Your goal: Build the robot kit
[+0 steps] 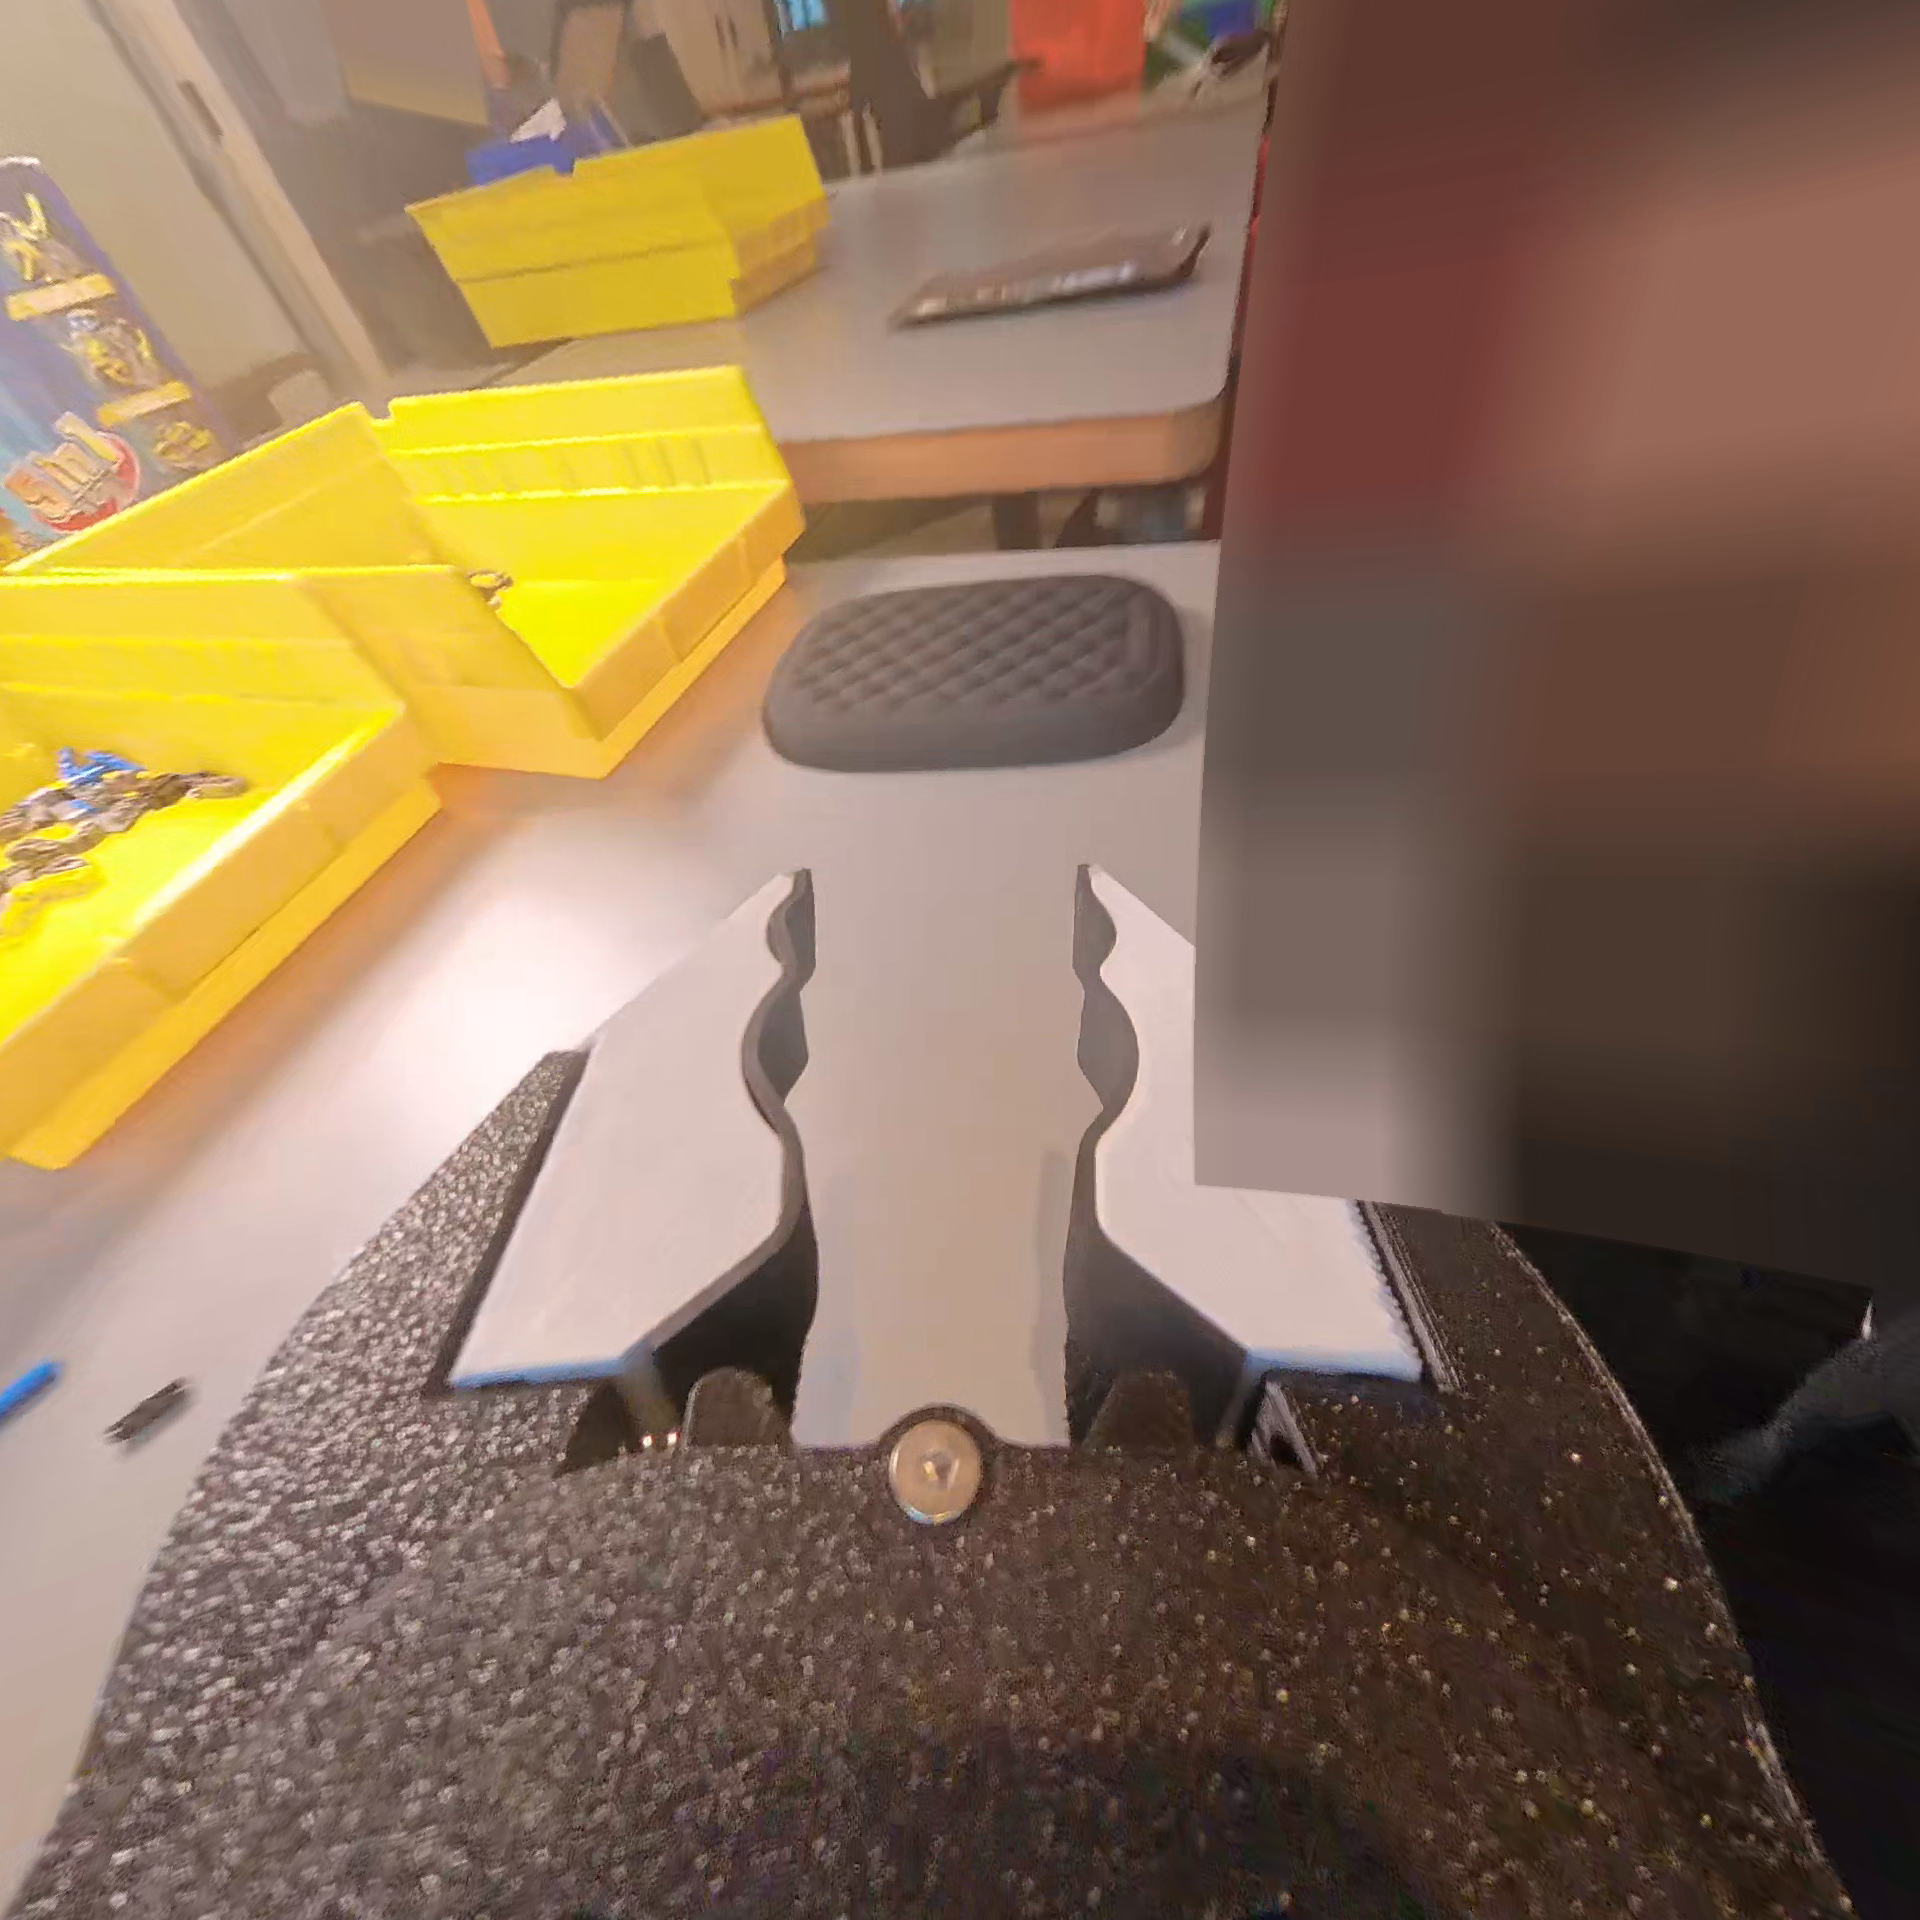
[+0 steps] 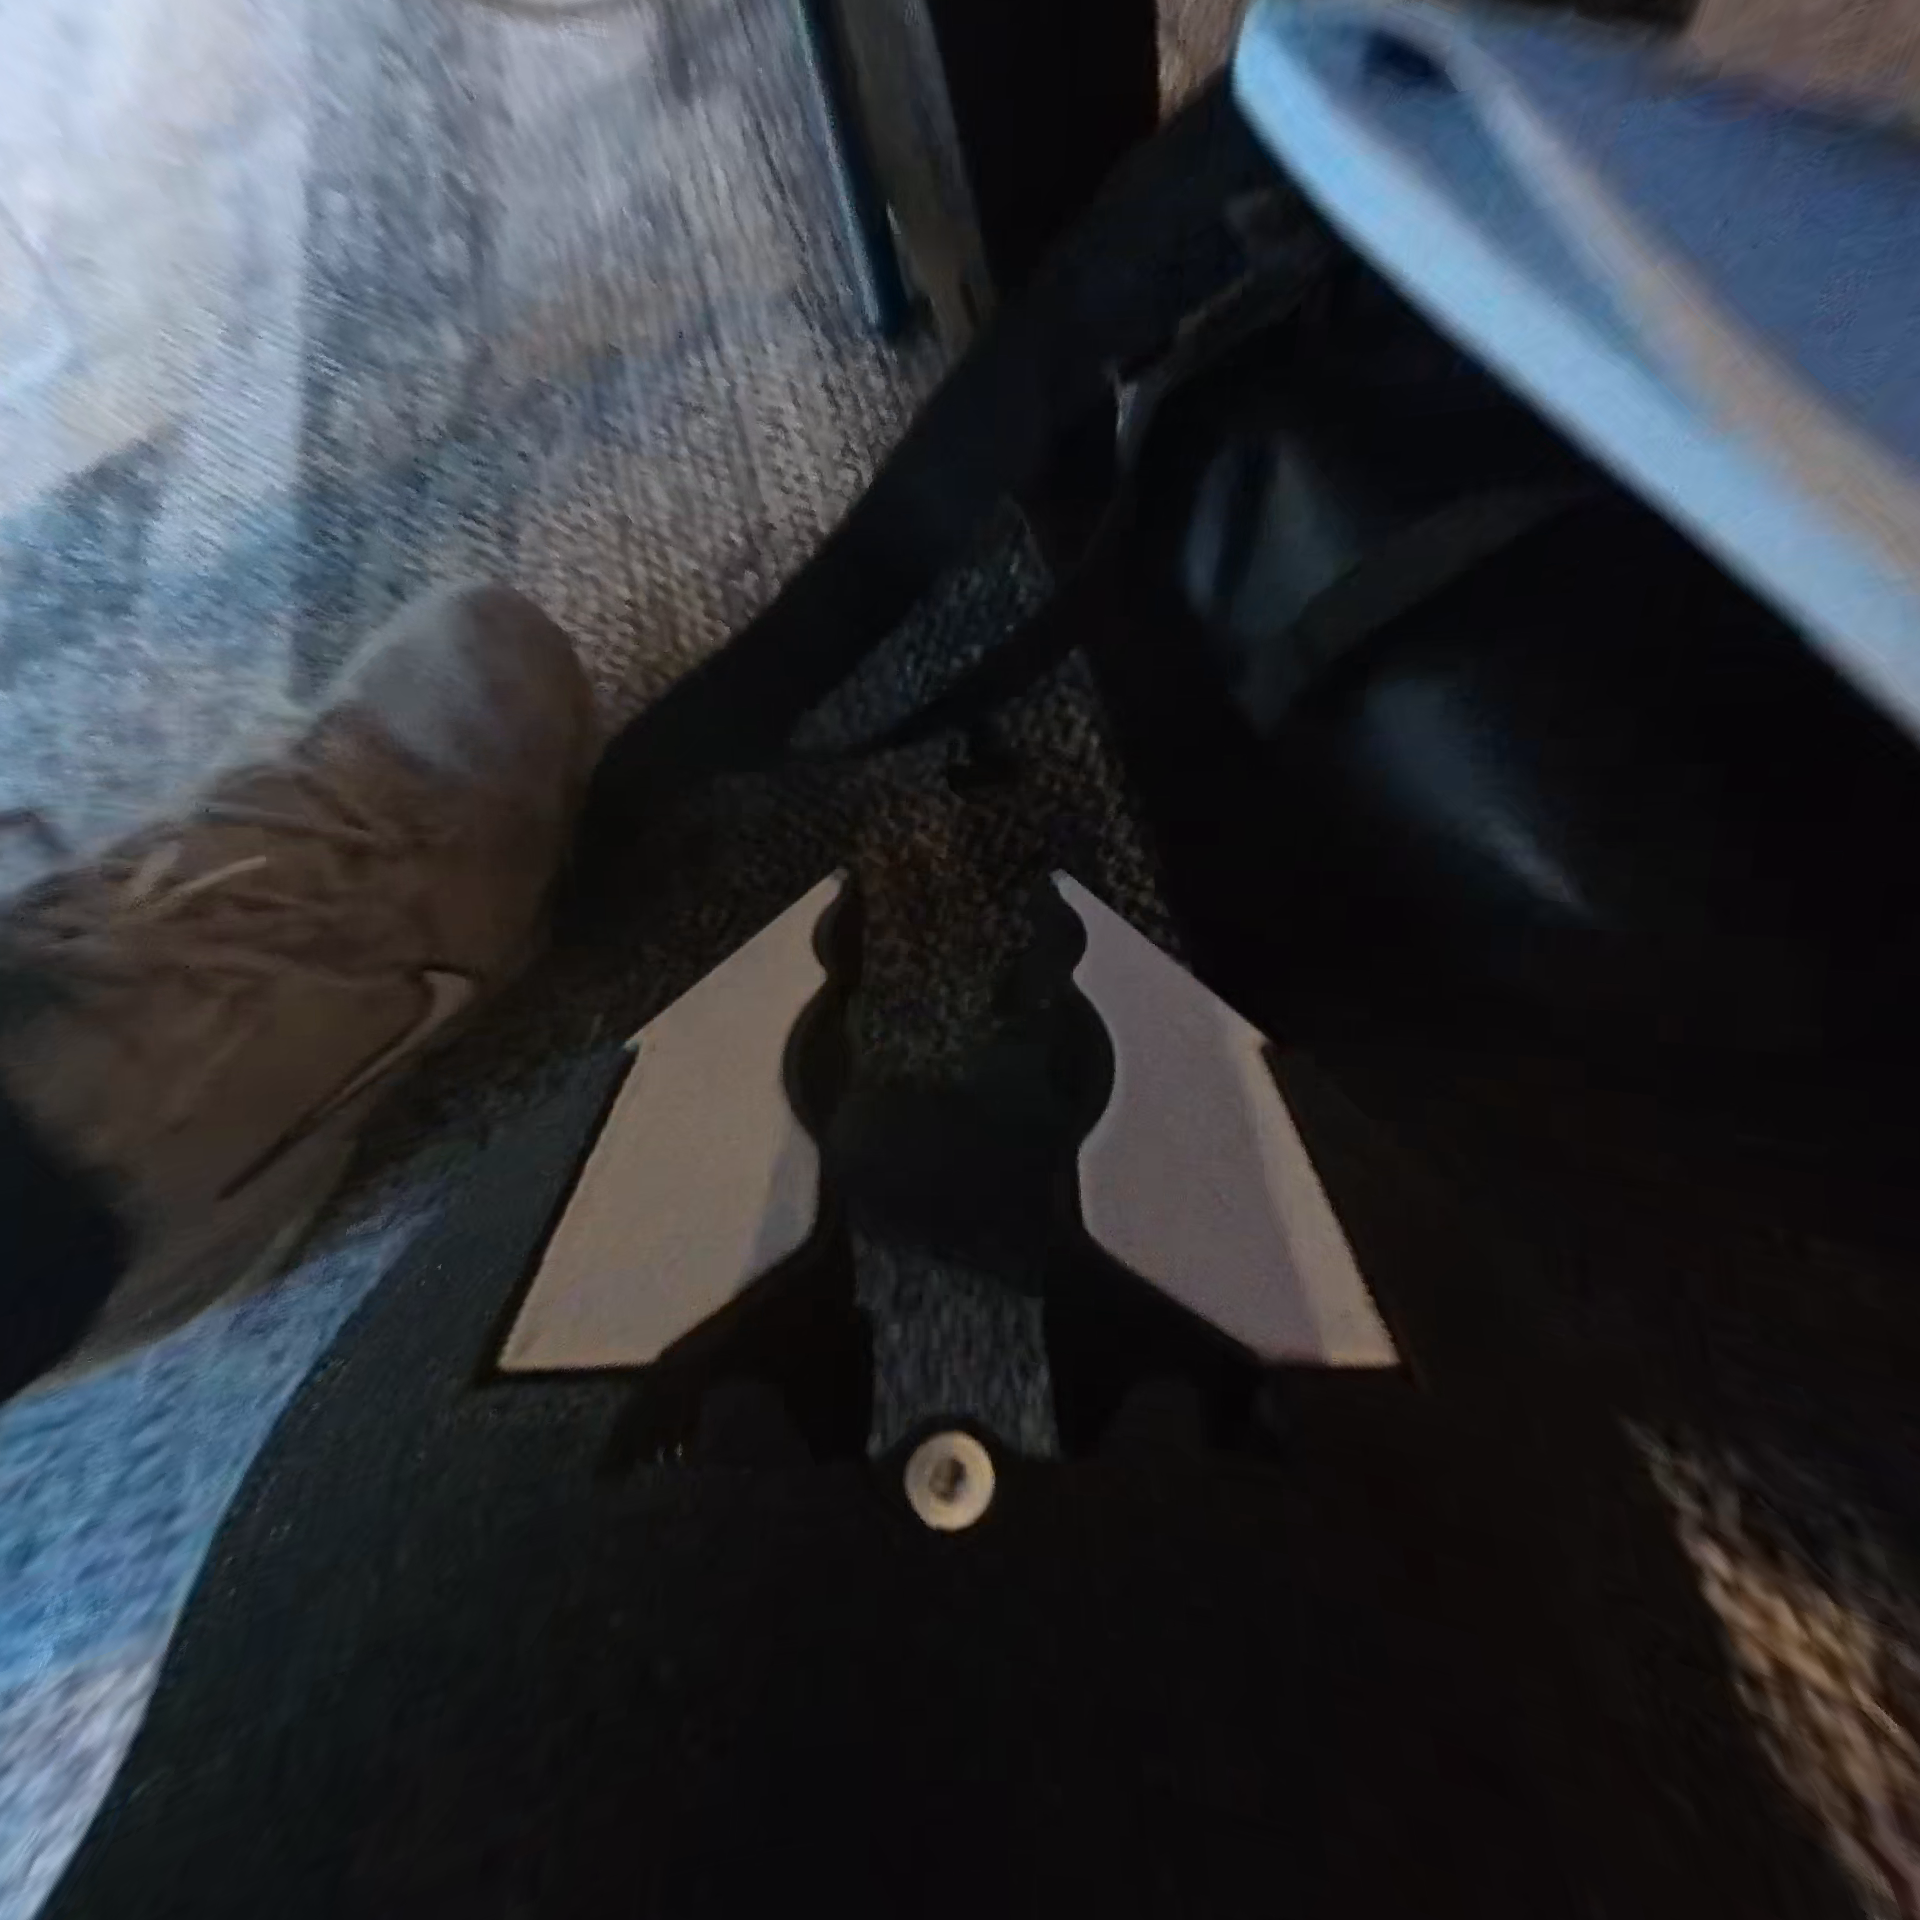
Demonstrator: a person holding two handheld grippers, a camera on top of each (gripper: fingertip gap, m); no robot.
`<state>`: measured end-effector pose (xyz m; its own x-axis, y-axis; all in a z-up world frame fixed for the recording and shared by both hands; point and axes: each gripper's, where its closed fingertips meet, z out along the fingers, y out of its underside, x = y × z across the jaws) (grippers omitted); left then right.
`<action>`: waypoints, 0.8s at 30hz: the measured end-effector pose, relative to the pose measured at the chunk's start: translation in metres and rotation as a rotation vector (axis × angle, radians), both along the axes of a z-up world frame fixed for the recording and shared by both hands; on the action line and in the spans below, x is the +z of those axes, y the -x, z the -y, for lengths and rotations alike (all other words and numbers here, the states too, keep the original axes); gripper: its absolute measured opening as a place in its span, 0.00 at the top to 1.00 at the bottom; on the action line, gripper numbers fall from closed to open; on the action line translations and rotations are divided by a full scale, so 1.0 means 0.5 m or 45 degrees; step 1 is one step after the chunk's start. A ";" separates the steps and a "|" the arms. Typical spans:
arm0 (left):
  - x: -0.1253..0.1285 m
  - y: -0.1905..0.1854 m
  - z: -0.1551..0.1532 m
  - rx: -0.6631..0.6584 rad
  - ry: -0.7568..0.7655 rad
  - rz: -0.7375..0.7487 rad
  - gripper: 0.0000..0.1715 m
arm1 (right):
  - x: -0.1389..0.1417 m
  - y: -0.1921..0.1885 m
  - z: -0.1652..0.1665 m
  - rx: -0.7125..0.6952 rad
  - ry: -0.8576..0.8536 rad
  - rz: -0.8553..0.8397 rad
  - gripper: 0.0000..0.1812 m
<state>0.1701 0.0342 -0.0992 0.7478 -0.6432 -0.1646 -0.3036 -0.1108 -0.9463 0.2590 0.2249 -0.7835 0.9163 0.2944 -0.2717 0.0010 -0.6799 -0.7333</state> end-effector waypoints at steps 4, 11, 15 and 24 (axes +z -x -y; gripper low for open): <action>-0.021 0.030 -0.027 0.089 0.027 -0.105 0.72 | -0.099 0.061 -0.075 0.068 0.055 0.097 0.81; -0.076 0.030 -0.070 0.109 0.111 -0.255 0.71 | -0.184 0.080 -0.149 0.129 0.106 0.274 0.82; -0.092 0.016 -0.081 0.091 0.125 -0.254 0.72 | -0.188 0.076 -0.155 0.128 0.058 0.381 0.87; -0.076 0.015 -0.055 0.076 0.089 -0.212 0.73 | -0.112 0.033 -0.052 0.050 0.000 0.190 0.87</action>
